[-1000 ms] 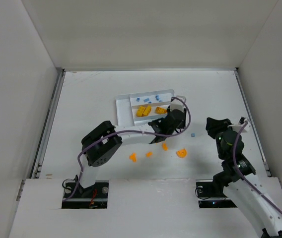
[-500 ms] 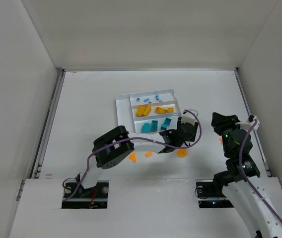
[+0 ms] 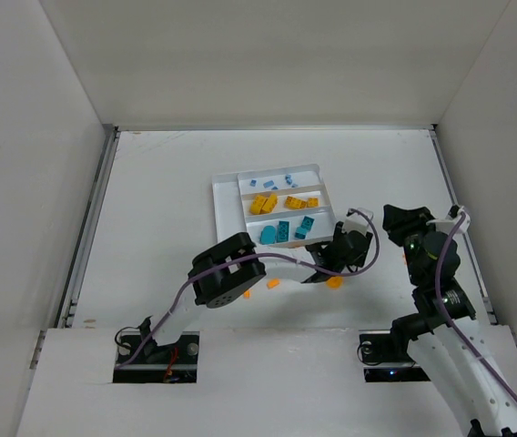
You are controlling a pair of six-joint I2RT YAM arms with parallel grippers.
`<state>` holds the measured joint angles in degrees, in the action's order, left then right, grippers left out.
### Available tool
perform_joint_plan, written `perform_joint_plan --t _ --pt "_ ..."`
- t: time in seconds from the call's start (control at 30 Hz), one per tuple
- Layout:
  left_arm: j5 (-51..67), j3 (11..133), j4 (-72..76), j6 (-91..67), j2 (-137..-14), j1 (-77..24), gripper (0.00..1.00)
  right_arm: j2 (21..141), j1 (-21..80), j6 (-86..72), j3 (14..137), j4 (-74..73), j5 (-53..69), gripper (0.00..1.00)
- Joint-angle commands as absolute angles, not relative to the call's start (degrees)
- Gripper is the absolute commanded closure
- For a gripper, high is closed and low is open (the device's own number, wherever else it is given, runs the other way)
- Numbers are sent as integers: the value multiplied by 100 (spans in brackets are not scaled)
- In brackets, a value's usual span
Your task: Sort the legos into containers by color
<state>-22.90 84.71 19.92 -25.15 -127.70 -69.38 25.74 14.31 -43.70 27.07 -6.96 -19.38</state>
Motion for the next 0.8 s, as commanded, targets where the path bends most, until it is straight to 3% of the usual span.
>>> perform_joint_plan --t 0.0,0.4,0.77 --pt "-2188 8841 1864 -2496 -12867 -6947 55 2601 1463 -4272 2900 -360 -1863 60" --pt "-2584 8973 1828 -2400 -13087 -6983 60 2593 1463 -4201 2830 -237 -1767 59" --pt "-2637 9079 1732 -2294 -13245 -7000 75 2566 1437 -4219 2725 26 -1556 59"
